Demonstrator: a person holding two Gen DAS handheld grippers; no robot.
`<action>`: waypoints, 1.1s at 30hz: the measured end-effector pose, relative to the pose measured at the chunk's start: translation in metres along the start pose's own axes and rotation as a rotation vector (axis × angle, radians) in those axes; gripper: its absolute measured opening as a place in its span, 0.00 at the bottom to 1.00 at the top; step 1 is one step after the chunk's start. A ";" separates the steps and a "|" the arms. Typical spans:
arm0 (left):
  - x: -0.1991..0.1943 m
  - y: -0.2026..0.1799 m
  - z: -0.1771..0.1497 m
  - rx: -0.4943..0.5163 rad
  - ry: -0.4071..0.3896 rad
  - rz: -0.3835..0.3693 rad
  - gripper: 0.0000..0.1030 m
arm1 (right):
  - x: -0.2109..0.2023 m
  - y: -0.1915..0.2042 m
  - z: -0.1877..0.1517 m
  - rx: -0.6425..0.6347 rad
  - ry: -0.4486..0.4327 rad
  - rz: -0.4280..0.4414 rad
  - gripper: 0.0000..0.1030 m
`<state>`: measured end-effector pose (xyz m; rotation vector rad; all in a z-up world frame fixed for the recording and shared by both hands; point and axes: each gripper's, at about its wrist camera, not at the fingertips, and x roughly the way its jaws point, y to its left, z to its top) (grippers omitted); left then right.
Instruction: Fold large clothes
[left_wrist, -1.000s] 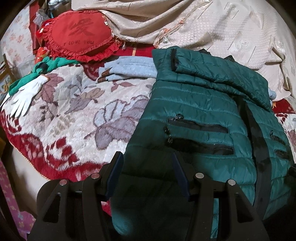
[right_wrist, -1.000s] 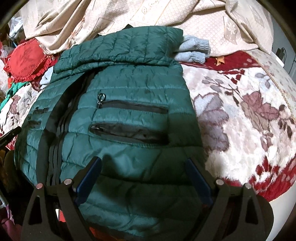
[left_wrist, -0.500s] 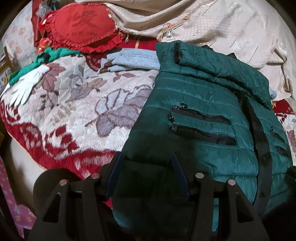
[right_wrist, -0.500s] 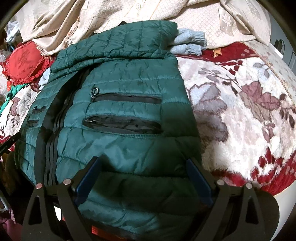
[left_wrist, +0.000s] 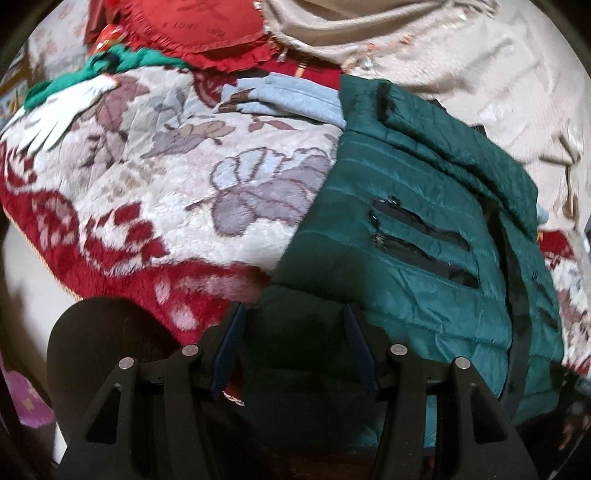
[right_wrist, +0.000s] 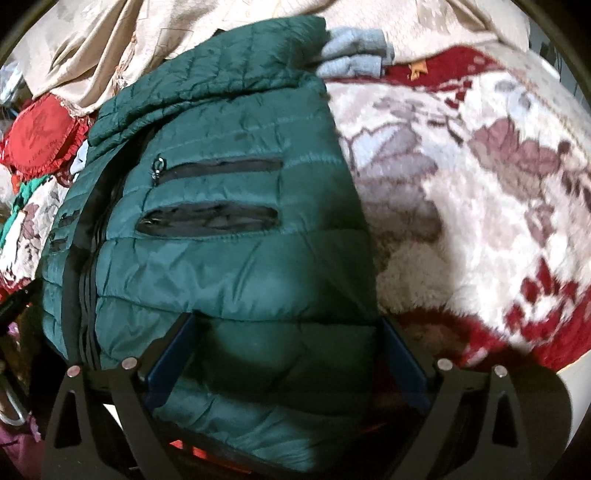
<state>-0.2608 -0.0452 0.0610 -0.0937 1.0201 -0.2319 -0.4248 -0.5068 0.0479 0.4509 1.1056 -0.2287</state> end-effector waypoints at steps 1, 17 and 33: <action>-0.002 0.004 0.001 -0.012 -0.007 0.000 0.36 | 0.001 -0.001 0.000 0.004 0.004 0.000 0.96; 0.012 0.014 0.006 -0.044 0.011 0.021 0.36 | -0.011 -0.020 0.015 0.010 -0.047 -0.033 0.96; 0.019 0.017 0.001 -0.037 0.031 -0.016 0.47 | 0.008 -0.023 0.018 0.046 0.027 0.144 1.00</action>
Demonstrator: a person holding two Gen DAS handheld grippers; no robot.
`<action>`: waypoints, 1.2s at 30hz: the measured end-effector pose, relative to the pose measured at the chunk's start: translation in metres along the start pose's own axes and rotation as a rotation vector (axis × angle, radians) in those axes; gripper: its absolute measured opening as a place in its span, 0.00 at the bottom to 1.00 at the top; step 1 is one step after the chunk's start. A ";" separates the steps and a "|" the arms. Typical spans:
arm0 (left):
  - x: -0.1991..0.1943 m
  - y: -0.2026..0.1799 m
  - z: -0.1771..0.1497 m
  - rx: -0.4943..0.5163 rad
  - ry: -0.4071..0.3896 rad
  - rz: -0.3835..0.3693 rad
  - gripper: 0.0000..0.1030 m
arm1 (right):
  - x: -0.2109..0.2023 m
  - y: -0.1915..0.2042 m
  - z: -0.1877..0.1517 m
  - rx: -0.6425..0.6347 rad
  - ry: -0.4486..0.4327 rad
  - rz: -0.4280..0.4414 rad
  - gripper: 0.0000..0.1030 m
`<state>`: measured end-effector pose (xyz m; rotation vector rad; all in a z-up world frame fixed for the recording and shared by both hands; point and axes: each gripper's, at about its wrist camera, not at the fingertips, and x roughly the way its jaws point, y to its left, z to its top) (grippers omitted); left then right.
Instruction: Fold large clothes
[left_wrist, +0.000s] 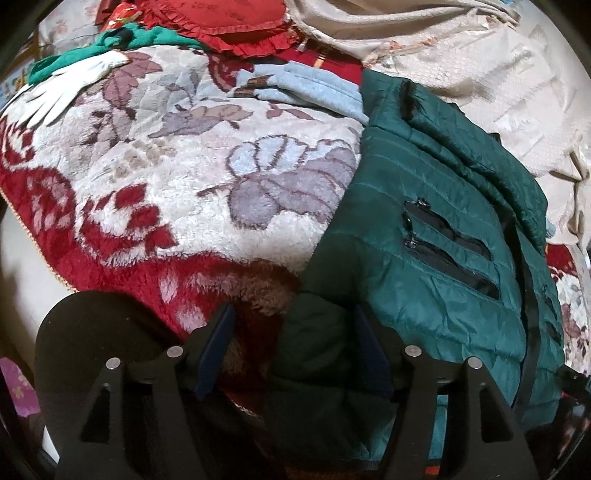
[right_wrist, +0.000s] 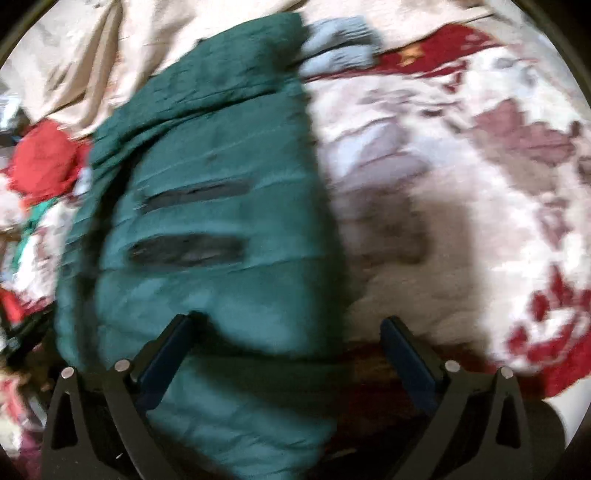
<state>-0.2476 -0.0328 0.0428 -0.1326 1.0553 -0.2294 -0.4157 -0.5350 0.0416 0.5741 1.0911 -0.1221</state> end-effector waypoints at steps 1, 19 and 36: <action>0.000 0.000 0.000 0.011 0.005 -0.008 0.48 | 0.003 0.003 -0.002 -0.003 0.029 0.064 1.00; 0.009 -0.010 -0.010 0.085 0.039 -0.009 0.67 | 0.008 0.025 -0.015 -0.086 0.039 0.094 0.96; 0.000 -0.019 -0.013 0.163 0.003 0.016 0.32 | 0.006 0.031 -0.021 -0.174 0.074 0.092 0.60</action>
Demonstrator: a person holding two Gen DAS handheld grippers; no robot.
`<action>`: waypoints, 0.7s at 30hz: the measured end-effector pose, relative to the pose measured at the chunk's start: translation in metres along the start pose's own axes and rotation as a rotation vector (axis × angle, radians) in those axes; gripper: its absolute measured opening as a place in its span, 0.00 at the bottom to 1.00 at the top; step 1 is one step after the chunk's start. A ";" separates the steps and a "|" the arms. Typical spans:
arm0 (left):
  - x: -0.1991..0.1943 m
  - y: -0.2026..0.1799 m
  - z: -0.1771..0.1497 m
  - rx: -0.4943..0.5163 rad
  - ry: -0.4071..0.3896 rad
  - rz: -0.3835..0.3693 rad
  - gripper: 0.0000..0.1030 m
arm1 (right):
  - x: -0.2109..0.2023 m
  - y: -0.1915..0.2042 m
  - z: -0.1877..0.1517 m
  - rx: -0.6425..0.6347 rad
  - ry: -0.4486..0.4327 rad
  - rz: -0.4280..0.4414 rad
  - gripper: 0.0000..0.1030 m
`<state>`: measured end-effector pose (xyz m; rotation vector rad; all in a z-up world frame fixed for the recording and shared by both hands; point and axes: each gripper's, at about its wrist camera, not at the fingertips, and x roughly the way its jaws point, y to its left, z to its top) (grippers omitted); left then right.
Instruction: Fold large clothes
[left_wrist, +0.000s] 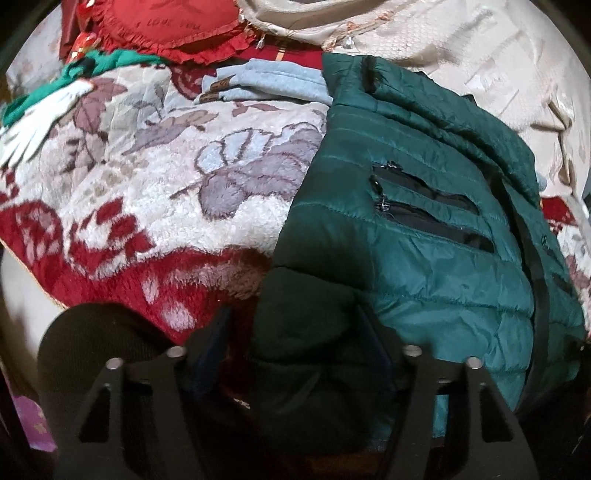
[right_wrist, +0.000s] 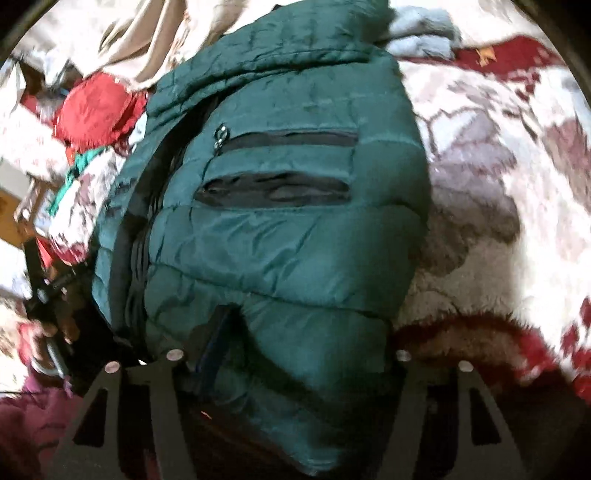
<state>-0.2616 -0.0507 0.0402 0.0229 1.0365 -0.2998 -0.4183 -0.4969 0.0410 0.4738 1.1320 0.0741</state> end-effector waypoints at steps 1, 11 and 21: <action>-0.004 -0.001 0.000 0.001 -0.006 0.000 0.10 | -0.001 0.003 -0.001 -0.016 -0.011 -0.023 0.53; -0.052 -0.014 0.033 0.009 -0.130 -0.082 0.00 | -0.073 0.015 0.028 -0.025 -0.238 0.062 0.20; -0.066 -0.030 0.091 0.052 -0.242 -0.051 0.00 | -0.086 0.023 0.088 0.001 -0.370 0.072 0.20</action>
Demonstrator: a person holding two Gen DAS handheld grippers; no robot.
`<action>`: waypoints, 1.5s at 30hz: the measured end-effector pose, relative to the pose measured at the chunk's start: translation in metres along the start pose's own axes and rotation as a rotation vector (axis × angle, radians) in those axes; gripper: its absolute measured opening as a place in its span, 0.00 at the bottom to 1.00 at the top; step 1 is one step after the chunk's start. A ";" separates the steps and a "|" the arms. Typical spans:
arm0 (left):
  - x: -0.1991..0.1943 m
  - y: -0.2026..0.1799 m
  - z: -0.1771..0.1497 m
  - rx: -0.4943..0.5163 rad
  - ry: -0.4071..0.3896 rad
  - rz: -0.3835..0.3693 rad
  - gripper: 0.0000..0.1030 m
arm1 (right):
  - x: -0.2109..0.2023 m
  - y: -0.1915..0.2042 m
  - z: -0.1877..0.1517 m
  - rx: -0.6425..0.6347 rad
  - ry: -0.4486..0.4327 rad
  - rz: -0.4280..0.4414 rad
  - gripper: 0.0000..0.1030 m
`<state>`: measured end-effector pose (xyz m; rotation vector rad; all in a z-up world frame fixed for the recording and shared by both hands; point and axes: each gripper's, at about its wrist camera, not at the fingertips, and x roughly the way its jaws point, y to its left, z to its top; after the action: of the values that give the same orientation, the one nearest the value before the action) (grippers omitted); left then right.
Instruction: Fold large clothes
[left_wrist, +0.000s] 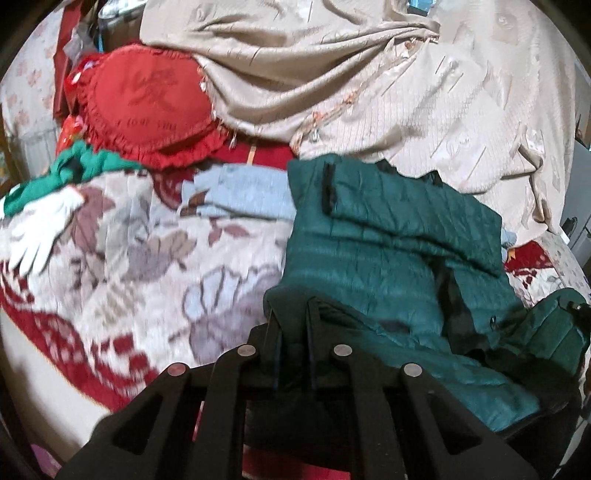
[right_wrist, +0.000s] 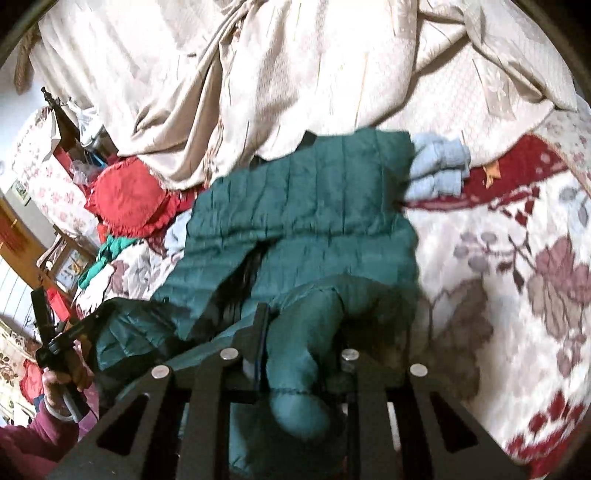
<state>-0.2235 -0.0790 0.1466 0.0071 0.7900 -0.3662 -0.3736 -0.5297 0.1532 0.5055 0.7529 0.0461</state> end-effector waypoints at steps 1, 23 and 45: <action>0.002 0.000 0.006 0.002 -0.005 0.002 0.00 | 0.002 0.000 0.005 0.004 -0.006 -0.003 0.20; 0.091 -0.025 0.128 -0.030 -0.099 0.072 0.00 | 0.074 -0.034 0.124 0.068 -0.043 -0.164 0.20; 0.155 0.019 0.189 -0.241 -0.202 -0.007 0.41 | 0.197 -0.111 0.191 0.292 0.054 -0.184 0.24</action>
<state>0.0132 -0.1378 0.1700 -0.2549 0.6300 -0.2712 -0.1174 -0.6653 0.0943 0.7117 0.8622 -0.2253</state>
